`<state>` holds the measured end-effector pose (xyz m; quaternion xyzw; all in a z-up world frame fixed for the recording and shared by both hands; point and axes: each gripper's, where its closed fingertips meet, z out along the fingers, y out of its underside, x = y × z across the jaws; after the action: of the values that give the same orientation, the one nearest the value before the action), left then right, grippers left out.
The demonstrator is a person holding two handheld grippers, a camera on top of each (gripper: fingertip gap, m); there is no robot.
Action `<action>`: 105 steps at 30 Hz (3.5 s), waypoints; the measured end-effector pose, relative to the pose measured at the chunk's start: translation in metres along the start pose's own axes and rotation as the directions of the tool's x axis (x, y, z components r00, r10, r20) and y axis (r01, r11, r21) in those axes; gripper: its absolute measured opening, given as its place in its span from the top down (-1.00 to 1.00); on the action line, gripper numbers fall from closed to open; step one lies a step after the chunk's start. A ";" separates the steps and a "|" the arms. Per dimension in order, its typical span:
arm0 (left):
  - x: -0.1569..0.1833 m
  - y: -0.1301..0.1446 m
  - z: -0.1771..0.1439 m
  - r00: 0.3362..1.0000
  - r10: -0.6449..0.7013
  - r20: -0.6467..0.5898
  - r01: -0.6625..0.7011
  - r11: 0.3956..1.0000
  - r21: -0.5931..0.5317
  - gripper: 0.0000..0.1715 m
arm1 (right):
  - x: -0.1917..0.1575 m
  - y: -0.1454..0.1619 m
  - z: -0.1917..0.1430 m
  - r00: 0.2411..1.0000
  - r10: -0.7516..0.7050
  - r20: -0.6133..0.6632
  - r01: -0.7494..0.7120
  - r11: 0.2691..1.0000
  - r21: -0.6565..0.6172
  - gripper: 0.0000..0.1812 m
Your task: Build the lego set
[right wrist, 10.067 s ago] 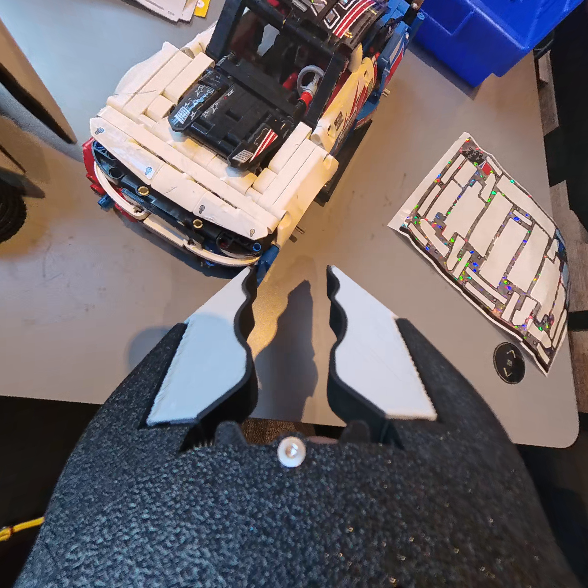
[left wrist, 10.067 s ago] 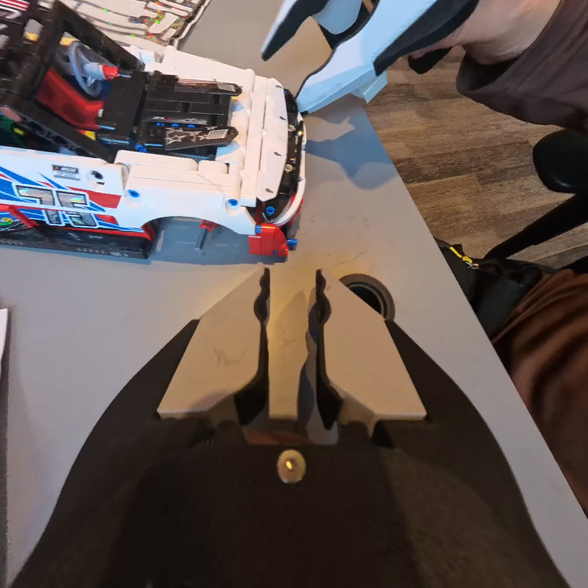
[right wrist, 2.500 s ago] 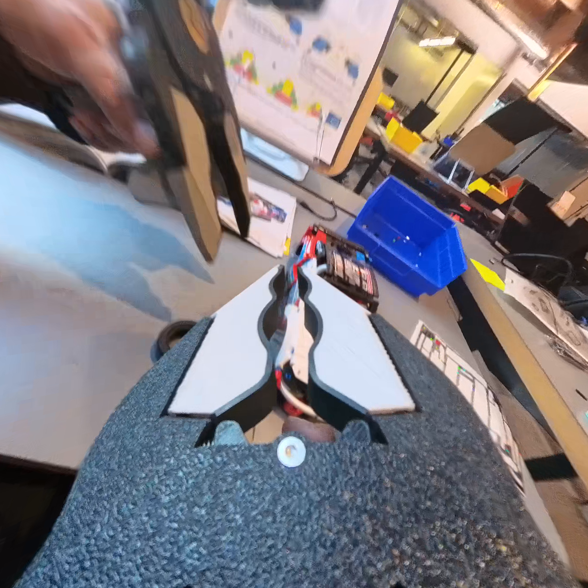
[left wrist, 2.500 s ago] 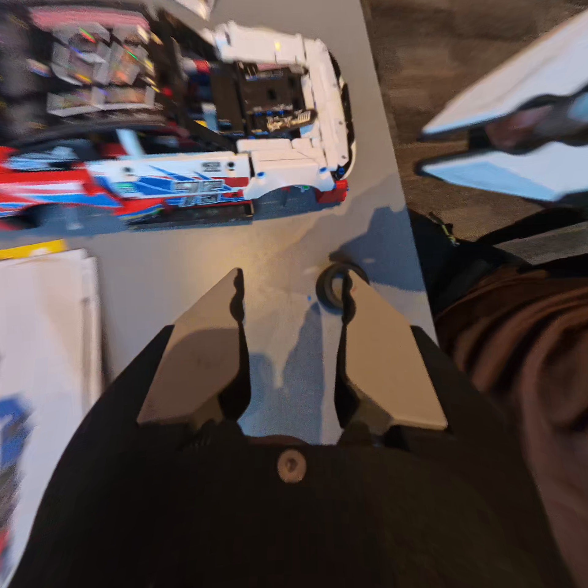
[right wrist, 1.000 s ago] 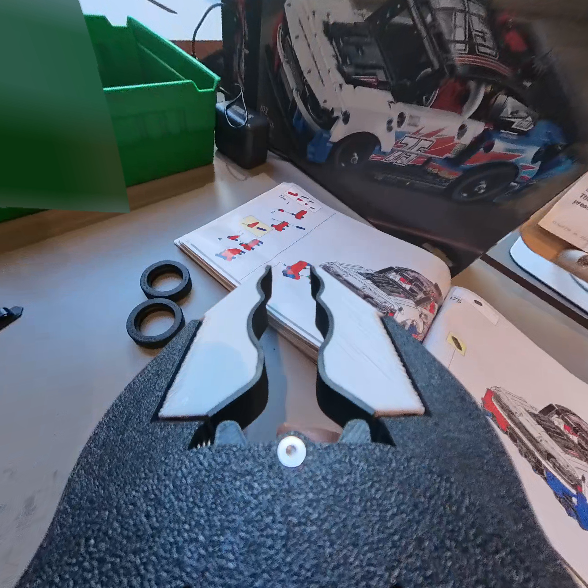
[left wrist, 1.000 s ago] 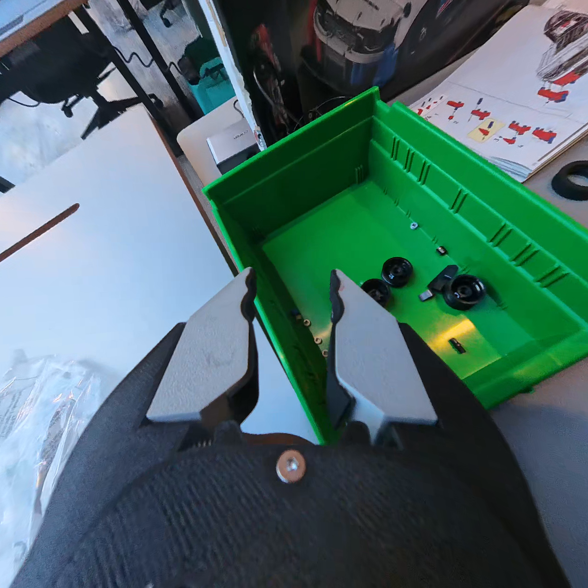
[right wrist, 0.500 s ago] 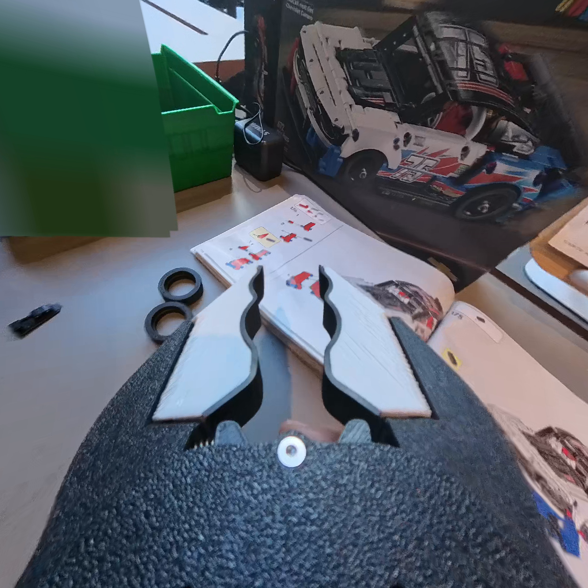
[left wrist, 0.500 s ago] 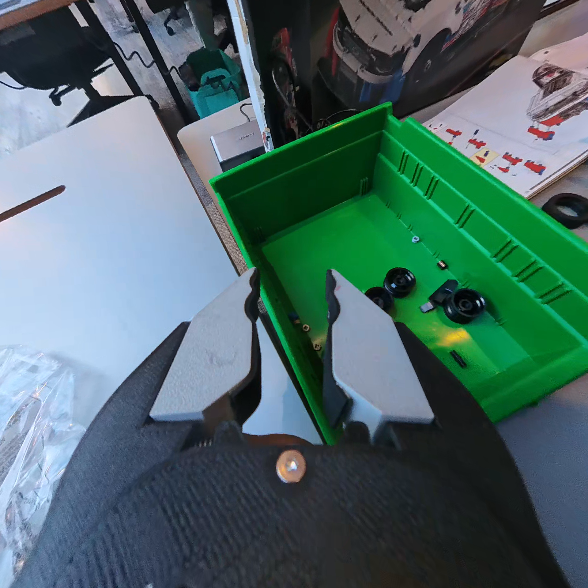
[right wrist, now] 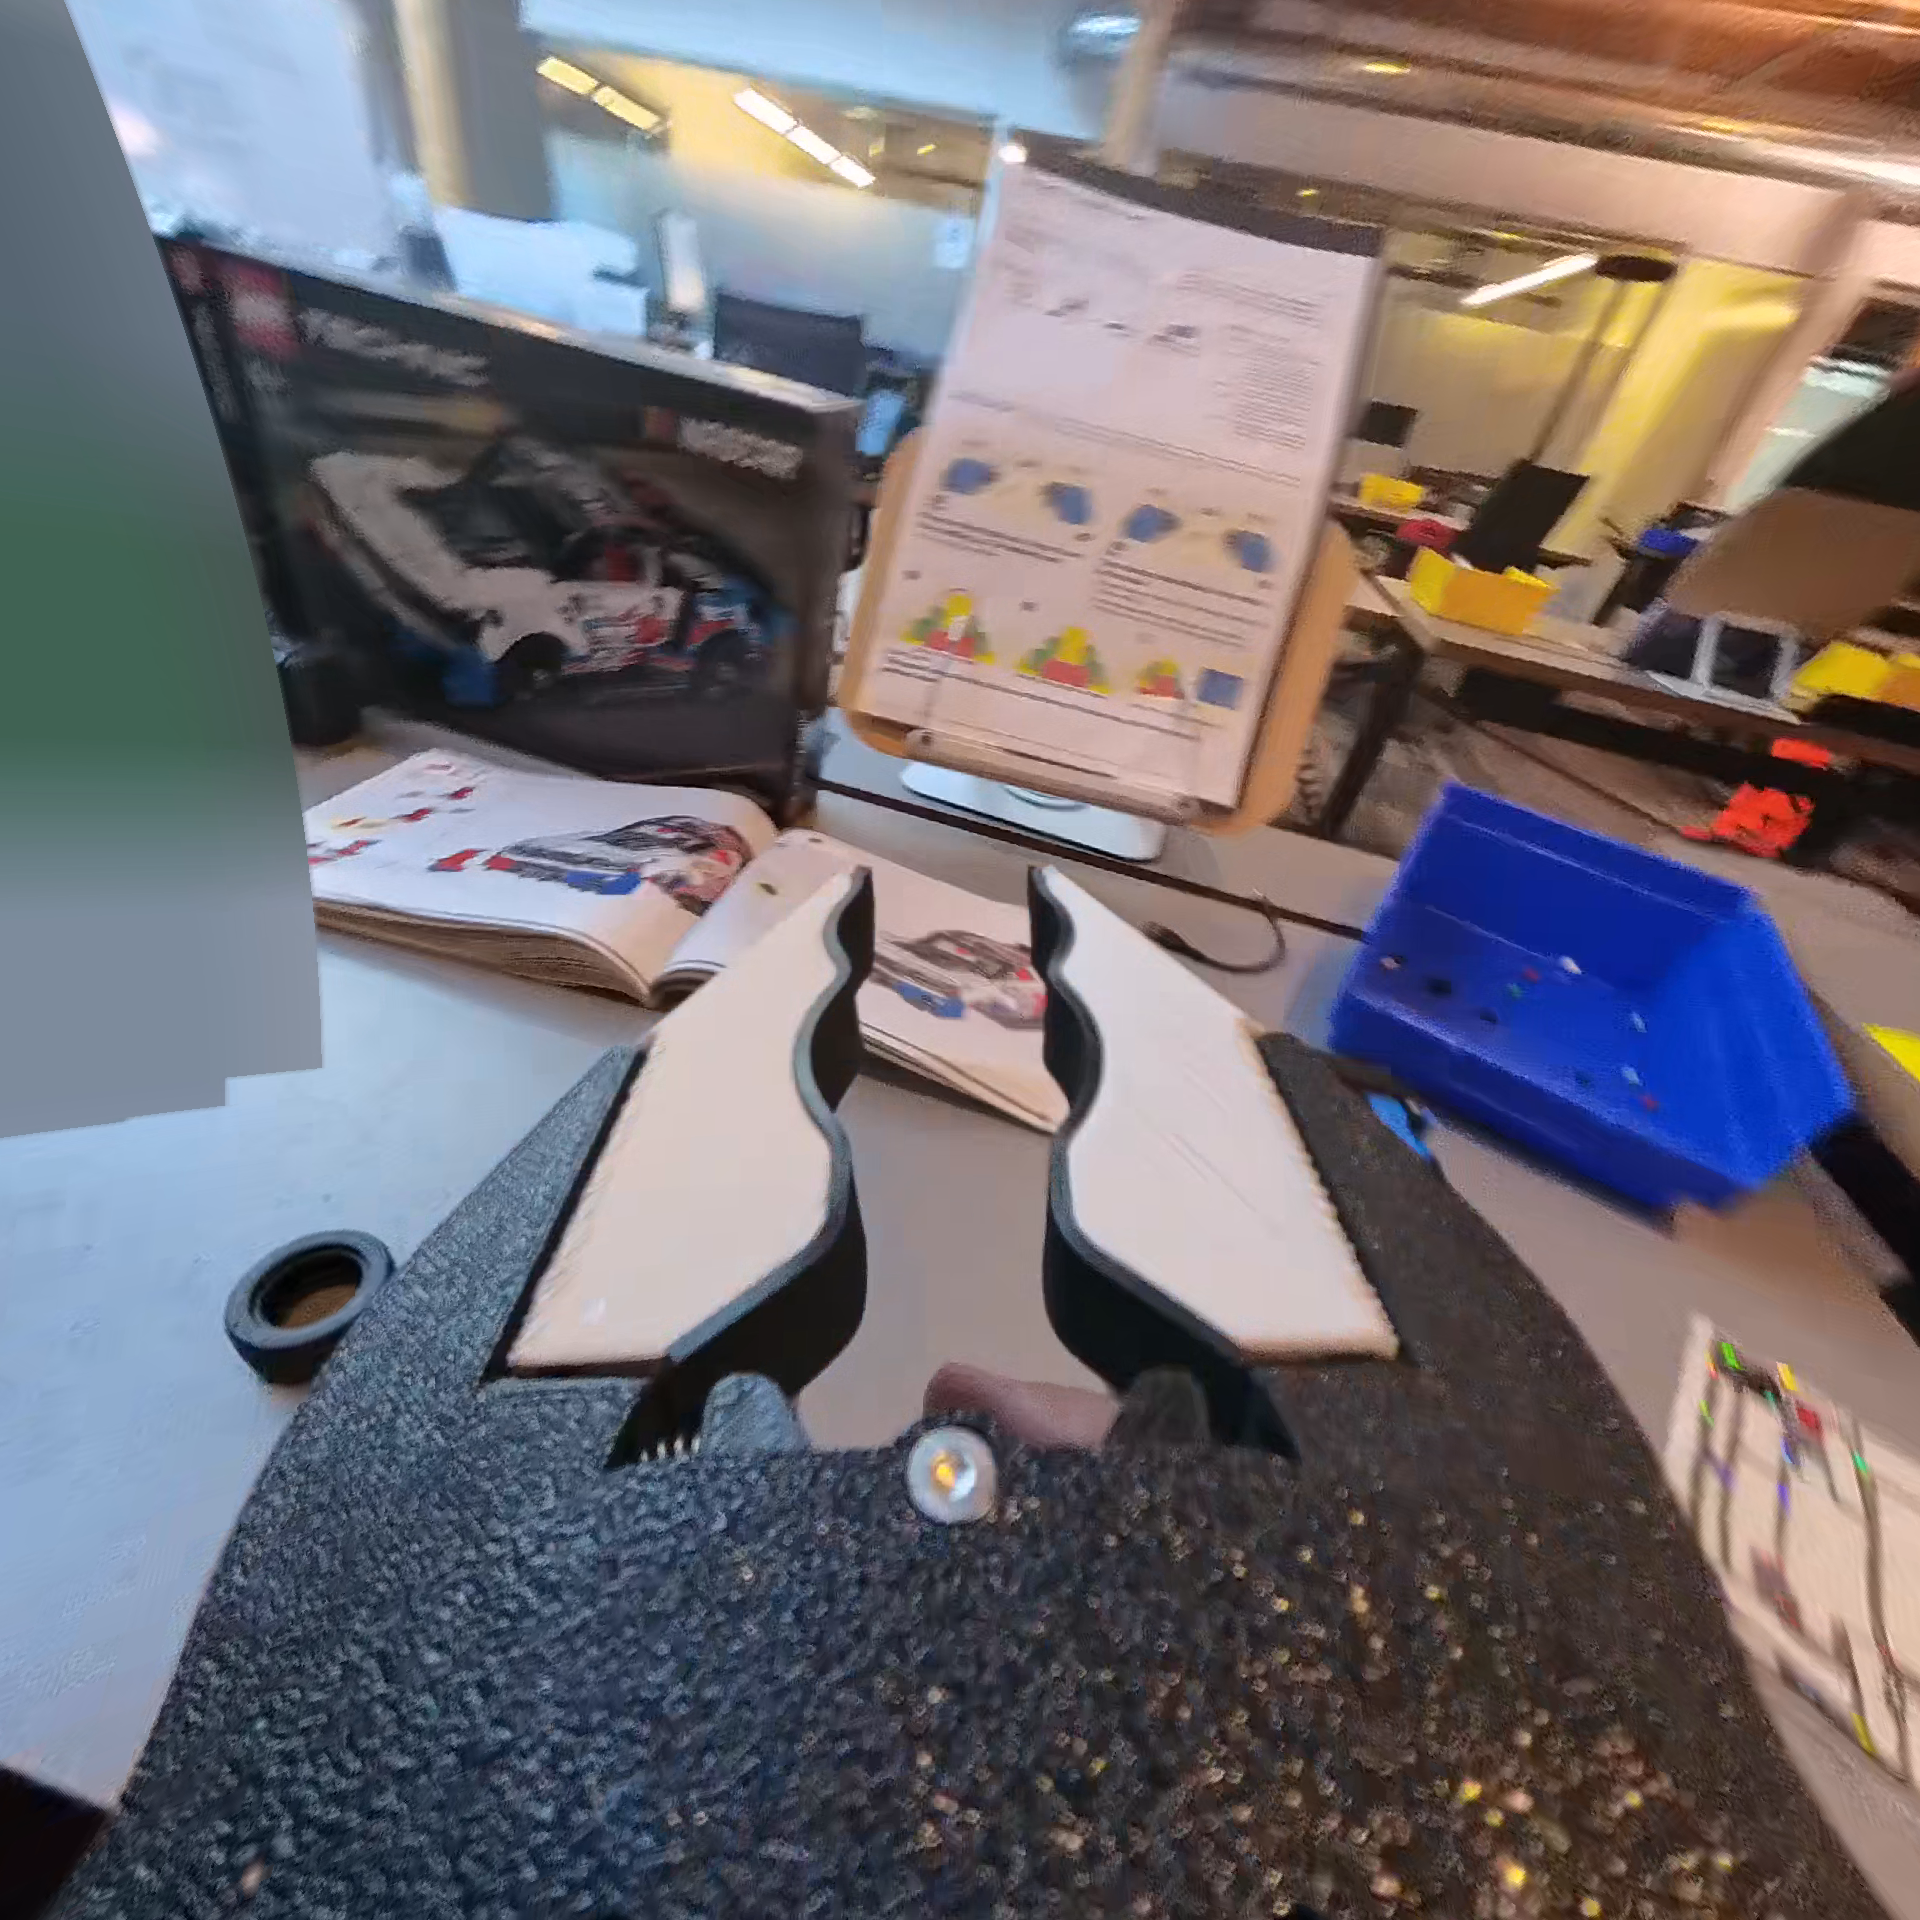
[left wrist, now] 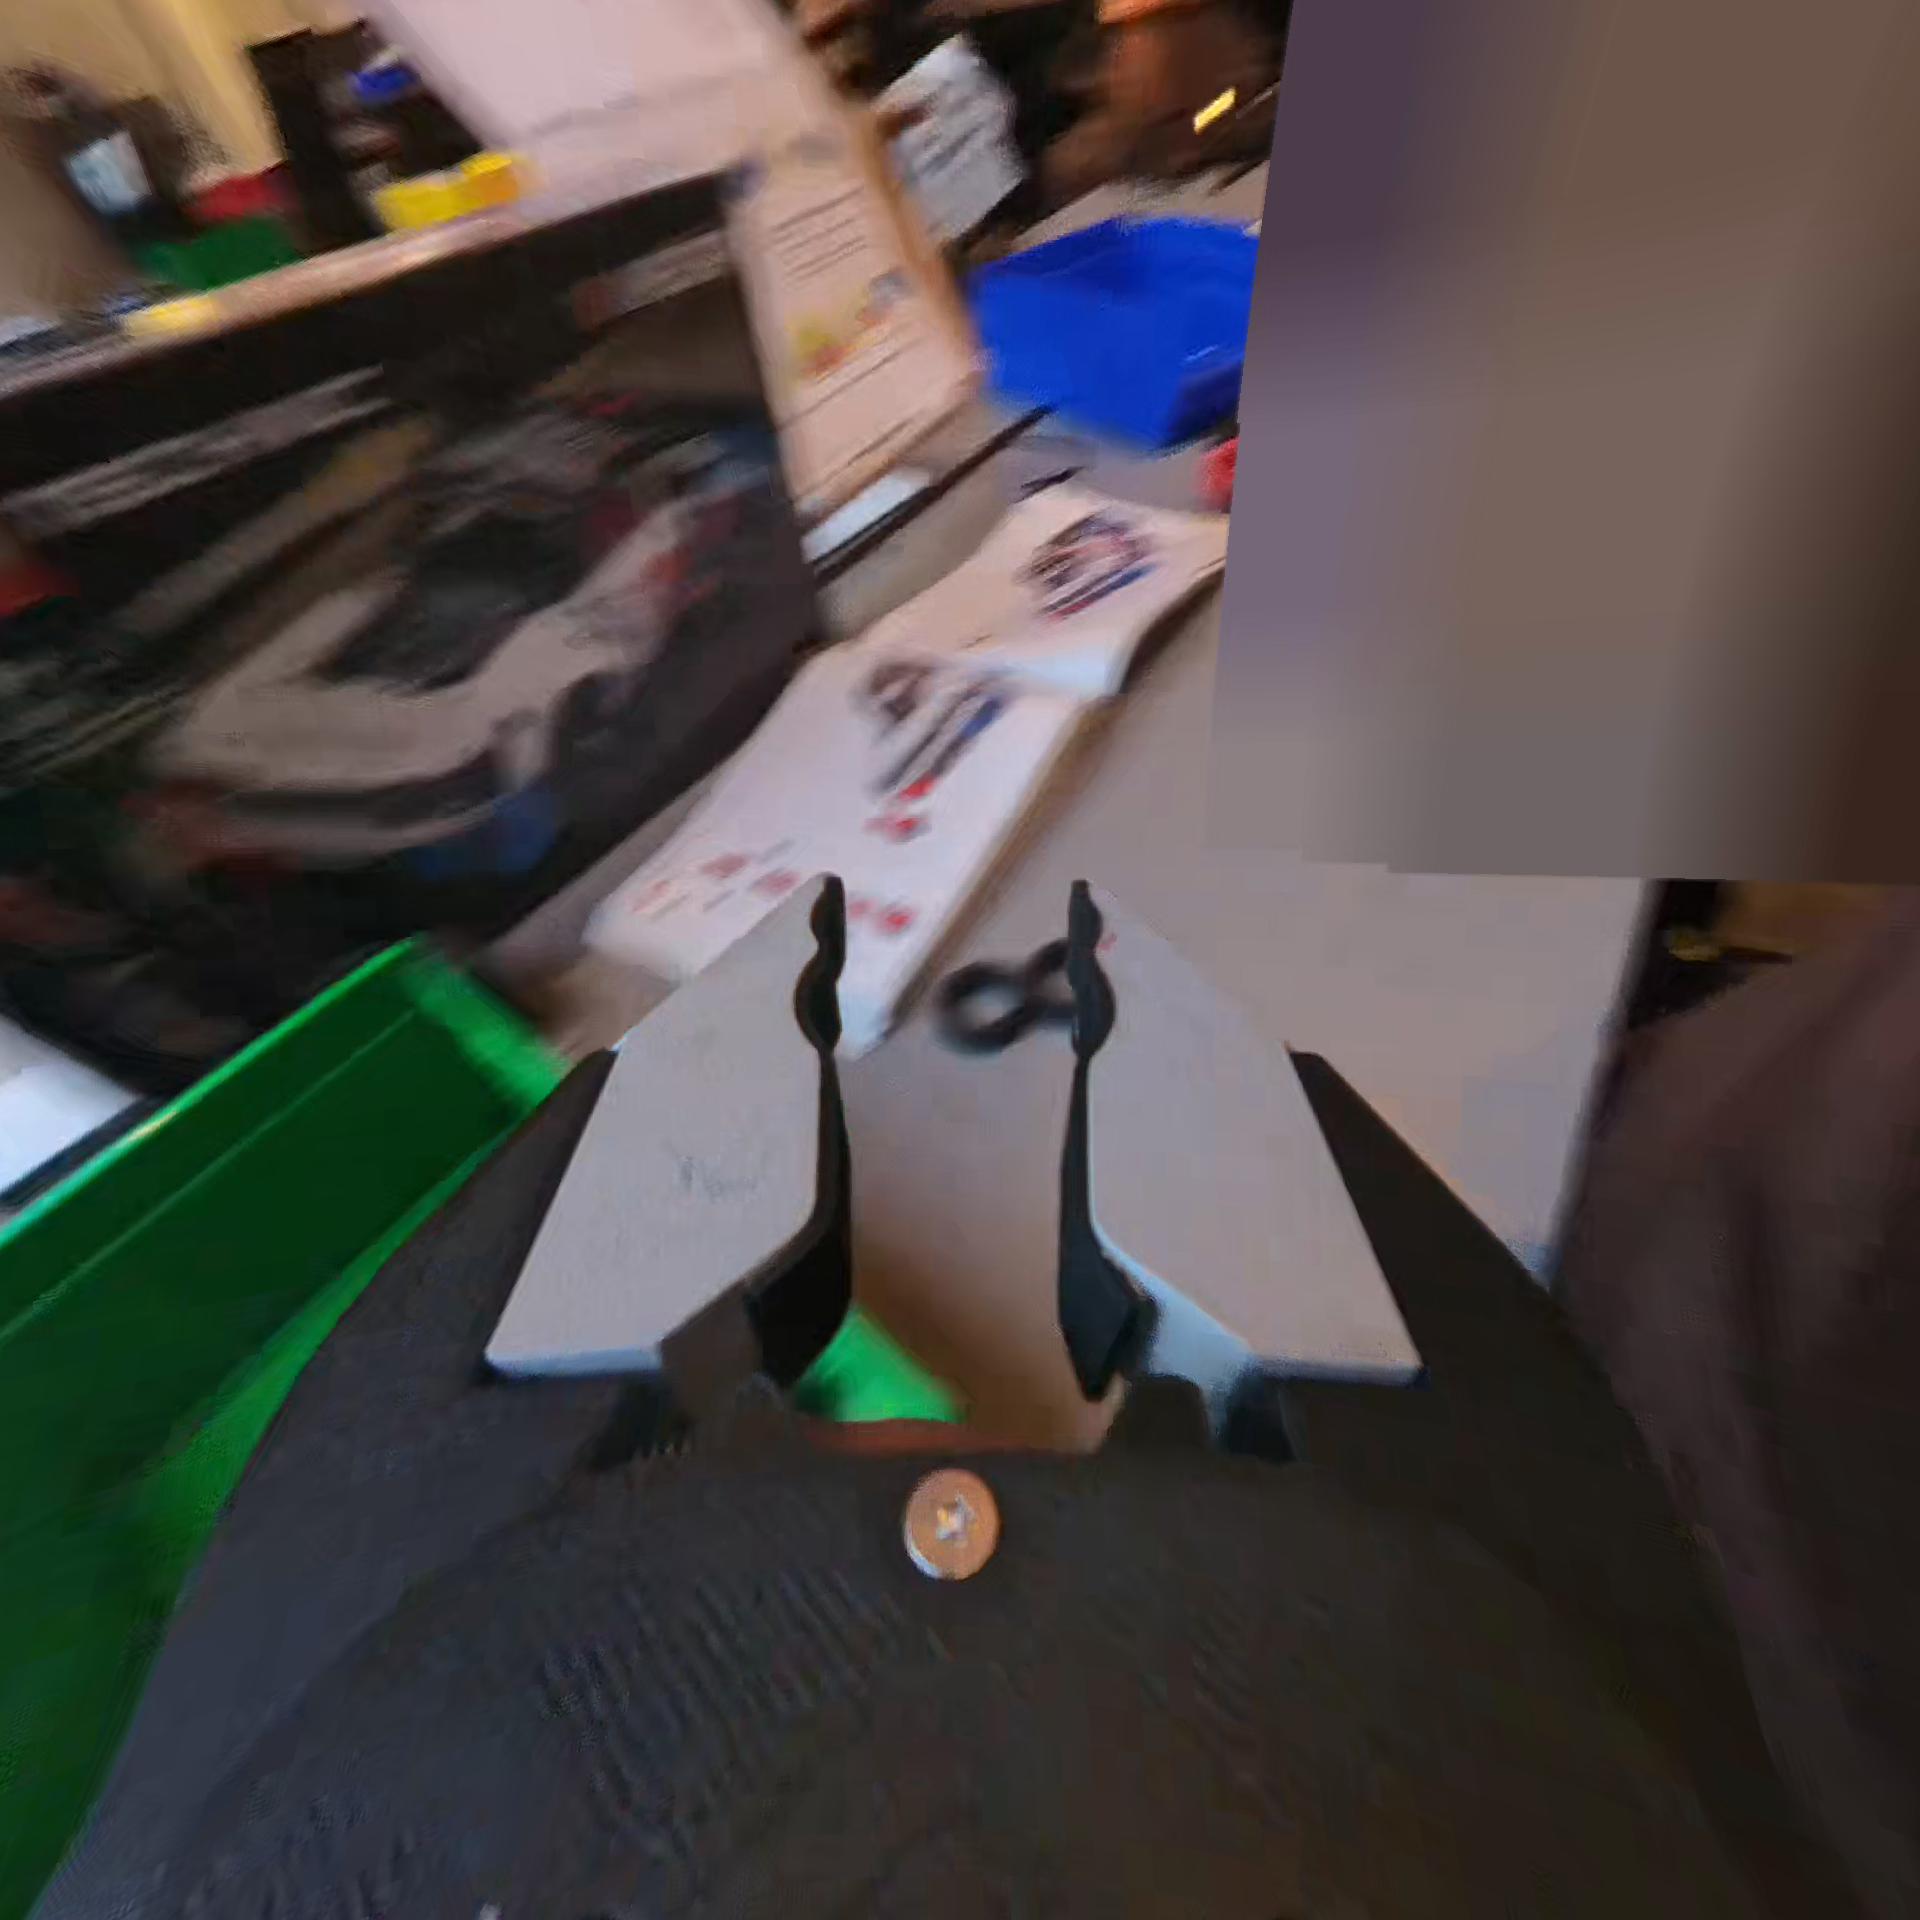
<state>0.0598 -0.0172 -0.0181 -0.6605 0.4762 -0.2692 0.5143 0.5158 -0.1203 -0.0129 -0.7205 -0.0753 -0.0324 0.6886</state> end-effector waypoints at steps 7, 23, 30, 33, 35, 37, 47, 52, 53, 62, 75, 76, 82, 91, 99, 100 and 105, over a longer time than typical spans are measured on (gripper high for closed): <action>0.155 0.016 0.120 0.900 -0.117 -0.420 0.094 0.993 -0.074 0.51 | 0.072 0.072 -0.074 0.962 0.220 -0.164 -0.229 0.972 -0.041 0.66; 0.219 0.049 0.232 0.819 -0.107 -0.564 0.026 0.988 -0.151 0.53 | 0.045 0.178 -0.118 0.943 0.268 -0.199 -0.321 0.890 -0.323 0.55; 0.212 0.057 0.245 0.825 -0.131 -0.550 0.059 0.987 -0.146 0.54 | 0.064 0.201 -0.121 0.950 0.189 -0.248 -0.278 0.875 -0.397 0.47; 0.208 0.054 0.244 0.819 -0.158 -0.552 0.095 0.985 -0.142 0.54 | 0.080 0.196 -0.125 0.955 0.169 -0.244 -0.256 0.885 -0.388 0.44; 0.204 0.058 0.245 0.828 -0.180 -0.530 0.105 0.980 -0.169 0.53 | 0.094 0.193 -0.129 0.966 0.138 -0.218 -0.215 0.896 -0.389 0.42; 0.201 0.060 0.249 0.843 -0.192 -0.503 0.108 0.976 -0.191 0.54 | 0.111 0.194 -0.135 0.977 0.093 -0.192 -0.164 0.902 -0.400 0.43; 0.179 0.082 0.277 0.961 -0.106 -0.257 0.024 0.952 -0.304 0.53 | 0.159 0.209 -0.143 0.993 0.106 -0.049 -0.115 0.963 -0.244 0.45; 0.164 0.084 0.276 0.989 -0.096 -0.108 0.058 0.949 -0.311 0.52 | 0.169 0.206 -0.145 0.994 0.097 0.054 -0.085 0.978 -0.189 0.45; 0.163 0.085 0.274 0.992 -0.083 -0.090 0.051 0.948 -0.314 0.52 | 0.170 0.207 -0.145 0.993 0.090 0.081 -0.073 0.978 -0.195 0.45; 0.144 0.089 0.265 0.988 -0.131 0.076 0.148 0.941 -0.304 0.49 | 0.178 0.215 -0.135 0.964 0.045 0.263 0.014 0.976 -0.218 0.45; 0.131 0.065 0.243 0.966 -0.173 0.193 0.194 0.976 -0.098 0.51 | 0.185 0.205 -0.134 0.900 0.114 0.421 0.013 0.957 -0.288 0.45; 0.130 0.063 0.241 0.964 -0.177 0.196 0.195 0.978 -0.076 0.52 | 0.186 0.205 -0.132 0.896 0.125 0.427 0.007 0.956 -0.295 0.45; 0.131 0.053 0.235 0.966 -0.203 0.161 0.205 0.979 0.004 0.55 | 0.192 0.211 -0.116 0.890 0.117 0.441 0.057 0.930 -0.362 0.44; 0.137 0.049 0.234 0.969 -0.207 0.132 0.202 0.978 0.046 0.58 | 0.177 0.230 -0.104 0.843 0.139 0.520 0.120 0.893 -0.435 0.43; 0.141 0.047 0.239 0.972 -0.198 0.129 0.193 0.980 0.049 0.58 | 0.162 0.245 -0.100 0.809 0.155 0.567 0.160 0.871 -0.465 0.42; 0.141 0.047 0.240 0.971 -0.199 0.130 0.195 0.980 0.046 0.59 | 0.162 0.244 -0.099 0.806 0.158 0.570 0.158 0.871 -0.466 0.42; 0.168 0.022 0.256 0.955 -0.293 0.034 0.292 0.956 0.040 0.62 | 0.165 0.234 -0.097 0.797 0.156 0.583 0.159 0.878 -0.452 0.41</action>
<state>0.3360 -0.0612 -0.1450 -0.7198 0.3583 -0.3375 0.4895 0.7201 -0.2159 -0.2147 -0.8399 -0.2809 0.1806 0.4278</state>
